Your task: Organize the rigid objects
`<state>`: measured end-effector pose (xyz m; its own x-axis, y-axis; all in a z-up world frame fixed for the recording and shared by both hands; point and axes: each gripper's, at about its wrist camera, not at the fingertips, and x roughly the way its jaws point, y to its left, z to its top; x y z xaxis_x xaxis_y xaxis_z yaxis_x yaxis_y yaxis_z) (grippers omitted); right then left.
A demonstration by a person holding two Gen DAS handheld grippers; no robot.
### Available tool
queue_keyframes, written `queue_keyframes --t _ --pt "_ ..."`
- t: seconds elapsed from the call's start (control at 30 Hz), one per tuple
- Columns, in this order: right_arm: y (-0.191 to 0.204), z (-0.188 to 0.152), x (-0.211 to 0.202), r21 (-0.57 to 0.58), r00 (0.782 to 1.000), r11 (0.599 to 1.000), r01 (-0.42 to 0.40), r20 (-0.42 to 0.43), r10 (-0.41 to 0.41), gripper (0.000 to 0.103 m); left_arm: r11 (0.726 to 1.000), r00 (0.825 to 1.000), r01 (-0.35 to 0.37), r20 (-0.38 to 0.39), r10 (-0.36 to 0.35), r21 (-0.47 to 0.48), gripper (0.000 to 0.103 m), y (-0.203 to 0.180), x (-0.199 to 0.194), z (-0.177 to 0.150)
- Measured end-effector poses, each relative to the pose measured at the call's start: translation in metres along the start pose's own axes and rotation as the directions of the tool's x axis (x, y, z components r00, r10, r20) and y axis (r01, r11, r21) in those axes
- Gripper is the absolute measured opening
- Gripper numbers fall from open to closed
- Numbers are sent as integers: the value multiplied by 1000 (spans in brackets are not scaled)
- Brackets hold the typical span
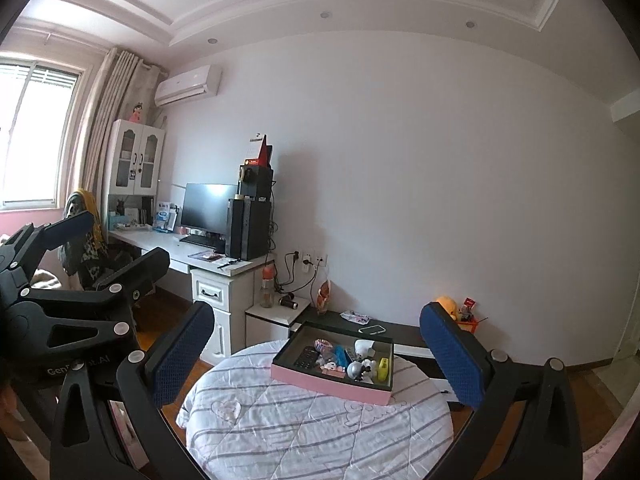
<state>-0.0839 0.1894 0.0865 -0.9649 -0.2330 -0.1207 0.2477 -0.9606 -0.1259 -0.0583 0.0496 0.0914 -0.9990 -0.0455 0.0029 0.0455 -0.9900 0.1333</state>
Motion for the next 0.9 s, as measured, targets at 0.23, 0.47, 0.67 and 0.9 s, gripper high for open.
queue_keyframes --t 0.23,0.47,0.67,0.9 --pt "-9 1 20 0 999 1000 30 -17 -30 103 1000 999 24 -42 -24 -15 103 -7 32 0" --pt "-22 6 26 12 999 998 54 8 -54 103 998 999 45 -8 -46 -34 103 -13 48 5" --pt "-18 9 19 -5 992 994 111 67 -110 103 997 998 48 36 -46 -68 103 -11 45 3" --pt "-9 4 5 -12 976 985 173 133 -170 103 993 998 46 41 -42 -107 103 -6 38 -5"
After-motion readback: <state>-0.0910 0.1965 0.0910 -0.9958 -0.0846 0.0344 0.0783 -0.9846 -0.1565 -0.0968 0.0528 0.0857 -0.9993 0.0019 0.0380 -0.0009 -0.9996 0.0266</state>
